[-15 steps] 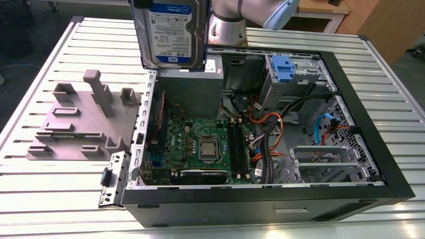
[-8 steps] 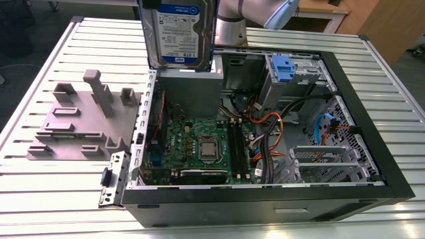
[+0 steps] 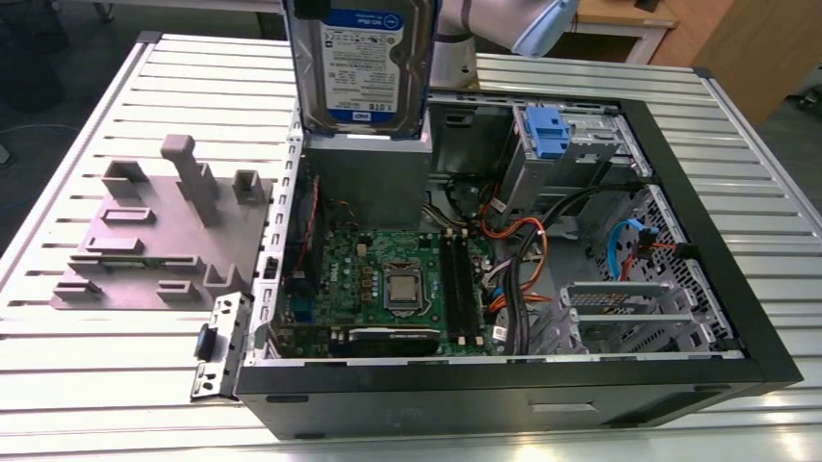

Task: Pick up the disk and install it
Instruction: 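Pick up the disk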

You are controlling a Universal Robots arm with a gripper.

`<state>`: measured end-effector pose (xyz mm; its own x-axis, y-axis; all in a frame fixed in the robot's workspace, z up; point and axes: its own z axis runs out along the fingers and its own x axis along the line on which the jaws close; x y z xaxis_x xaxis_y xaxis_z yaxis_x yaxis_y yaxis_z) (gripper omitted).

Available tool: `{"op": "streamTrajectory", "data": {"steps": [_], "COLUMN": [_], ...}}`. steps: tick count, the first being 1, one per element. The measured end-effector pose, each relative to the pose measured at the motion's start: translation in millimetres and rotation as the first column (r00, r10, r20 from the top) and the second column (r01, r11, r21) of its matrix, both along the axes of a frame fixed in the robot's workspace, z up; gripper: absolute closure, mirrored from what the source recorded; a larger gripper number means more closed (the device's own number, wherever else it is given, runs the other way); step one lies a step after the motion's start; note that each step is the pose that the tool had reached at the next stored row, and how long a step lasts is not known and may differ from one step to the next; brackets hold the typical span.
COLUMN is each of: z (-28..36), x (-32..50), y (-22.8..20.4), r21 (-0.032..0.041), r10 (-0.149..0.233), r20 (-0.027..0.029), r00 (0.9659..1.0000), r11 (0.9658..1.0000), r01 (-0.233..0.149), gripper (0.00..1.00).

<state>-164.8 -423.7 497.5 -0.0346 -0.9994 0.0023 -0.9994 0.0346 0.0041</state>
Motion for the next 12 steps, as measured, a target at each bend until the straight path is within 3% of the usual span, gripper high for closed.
{"op": "streamTrajectory", "data": {"steps": [12], "z": [-0.2], "x": [18.3], "y": [0.0], "r21": [0.0], "r10": [0.0], "r20": [0.0], "r00": [1.0], "r11": [1.0], "r01": [0.0], "gripper": [0.64]}}
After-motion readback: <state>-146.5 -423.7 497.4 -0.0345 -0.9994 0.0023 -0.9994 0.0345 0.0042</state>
